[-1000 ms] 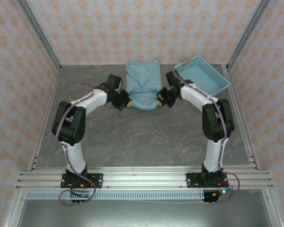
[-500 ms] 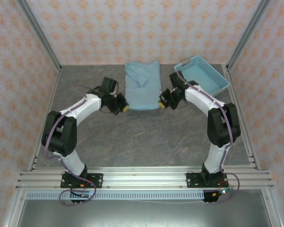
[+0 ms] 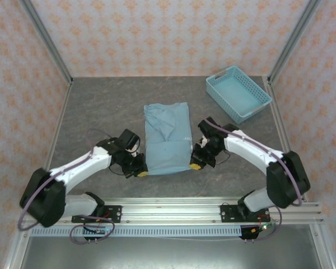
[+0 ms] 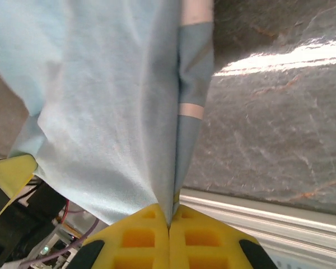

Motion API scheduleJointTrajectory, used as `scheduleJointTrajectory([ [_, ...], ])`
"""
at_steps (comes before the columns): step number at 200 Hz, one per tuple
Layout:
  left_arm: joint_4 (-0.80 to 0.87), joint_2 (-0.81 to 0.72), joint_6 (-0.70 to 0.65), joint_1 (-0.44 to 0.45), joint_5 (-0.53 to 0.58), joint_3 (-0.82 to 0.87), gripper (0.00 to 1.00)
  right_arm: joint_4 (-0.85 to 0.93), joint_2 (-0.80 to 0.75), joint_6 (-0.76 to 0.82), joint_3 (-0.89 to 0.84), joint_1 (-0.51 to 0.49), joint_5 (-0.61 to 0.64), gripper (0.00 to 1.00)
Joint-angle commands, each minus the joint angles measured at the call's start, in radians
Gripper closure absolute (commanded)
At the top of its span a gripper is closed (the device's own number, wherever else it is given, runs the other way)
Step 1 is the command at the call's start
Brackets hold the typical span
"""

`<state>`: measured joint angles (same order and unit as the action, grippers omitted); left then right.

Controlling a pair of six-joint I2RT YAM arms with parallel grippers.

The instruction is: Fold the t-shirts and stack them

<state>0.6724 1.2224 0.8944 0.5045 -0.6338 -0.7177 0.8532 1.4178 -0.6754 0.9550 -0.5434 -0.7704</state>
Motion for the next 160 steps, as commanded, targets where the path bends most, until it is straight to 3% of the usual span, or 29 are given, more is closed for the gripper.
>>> scheduleJointTrajectory([
  [1, 0.104, -0.147, 0.004, 0.001, 0.016, -0.012, 1.00, 0.104, -0.091, -0.012, 0.028, 0.000, 0.009, 1.00],
  [39, 0.079, -0.303, 0.176, 0.001, 0.083, -0.074, 1.00, 0.164, -0.140, -0.093, 0.153, 0.002, 0.027, 1.00],
  [70, 0.079, -0.265, 0.224, -0.004, 0.170, -0.209, 1.00, 0.201, -0.116, -0.160, 0.281, 0.031, 0.040, 1.00],
  [94, 0.180, -0.128, 0.191, -0.013, 0.295, -0.406, 1.00, 0.221, -0.062, -0.221, 0.355, 0.085, 0.045, 1.00],
  [118, 0.181, 0.089, 0.187, -0.074, 0.300, -0.552, 1.00, 0.093, 0.031, -0.313, 0.388, 0.139, 0.042, 1.00],
  [160, 0.161, 0.528, 0.178, -0.218, 0.269, -0.876, 1.00, 0.043, 0.424, -0.287, 0.716, 0.219, 0.106, 1.00],
])
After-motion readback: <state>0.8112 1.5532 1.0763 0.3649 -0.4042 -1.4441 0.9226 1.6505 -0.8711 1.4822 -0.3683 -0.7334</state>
